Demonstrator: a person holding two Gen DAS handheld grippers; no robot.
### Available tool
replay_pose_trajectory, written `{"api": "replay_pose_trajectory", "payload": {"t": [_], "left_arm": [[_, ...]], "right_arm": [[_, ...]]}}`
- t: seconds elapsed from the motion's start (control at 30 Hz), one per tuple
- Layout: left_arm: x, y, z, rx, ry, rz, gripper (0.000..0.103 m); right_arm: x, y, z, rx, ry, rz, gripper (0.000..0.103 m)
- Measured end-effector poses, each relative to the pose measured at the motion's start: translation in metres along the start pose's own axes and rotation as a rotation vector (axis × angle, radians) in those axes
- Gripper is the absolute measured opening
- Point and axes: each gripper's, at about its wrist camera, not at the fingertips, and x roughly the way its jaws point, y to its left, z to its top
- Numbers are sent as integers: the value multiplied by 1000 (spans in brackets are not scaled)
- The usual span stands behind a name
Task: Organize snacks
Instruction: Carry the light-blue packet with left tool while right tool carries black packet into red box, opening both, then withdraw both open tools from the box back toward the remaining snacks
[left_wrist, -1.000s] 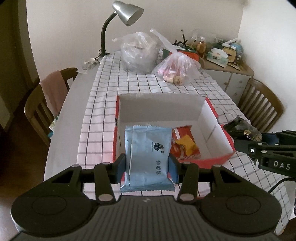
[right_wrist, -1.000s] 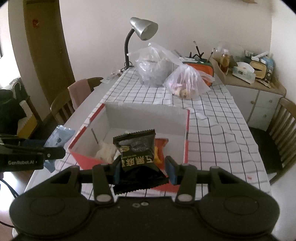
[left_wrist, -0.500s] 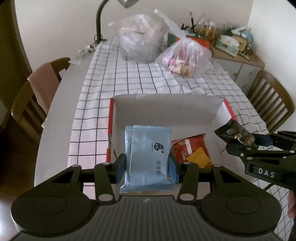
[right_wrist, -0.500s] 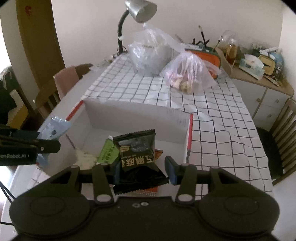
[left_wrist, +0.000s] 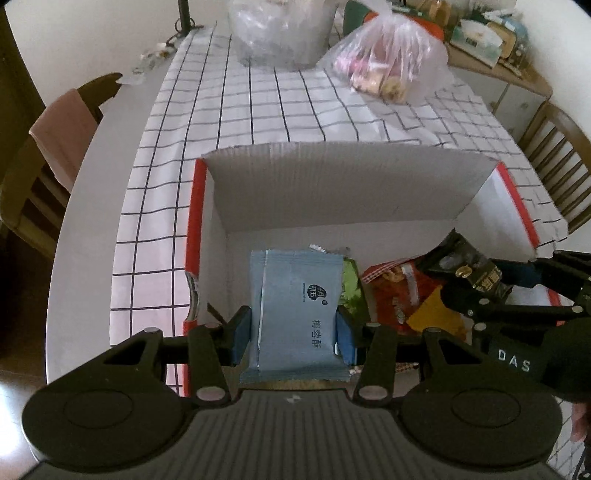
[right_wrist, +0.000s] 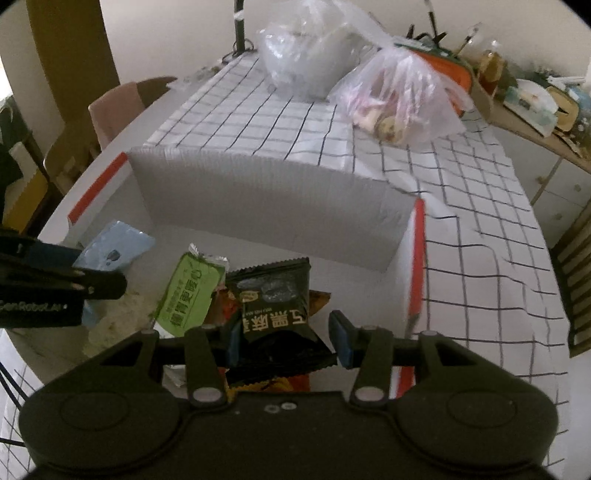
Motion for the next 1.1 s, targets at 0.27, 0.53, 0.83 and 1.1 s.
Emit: {"api": "replay_pose_trajectory", "payload": {"t": [0.27,0.53,0.83,1.1], "left_arm": [[15,-4,1,18,40,4,47],[10,-6,-2,16,30,-9,47],[-22,-8,-11,11,-37,-37,55],[-60,-7,-26,4,-113,-53,59]], "right_arm": [[14,6,-2,-20,42,12,47],[11,6,-5,-11,44,25,51],[-18,6,-8,0,-15,40,63],[-59,7,-17,15,-86,65,71]]}}
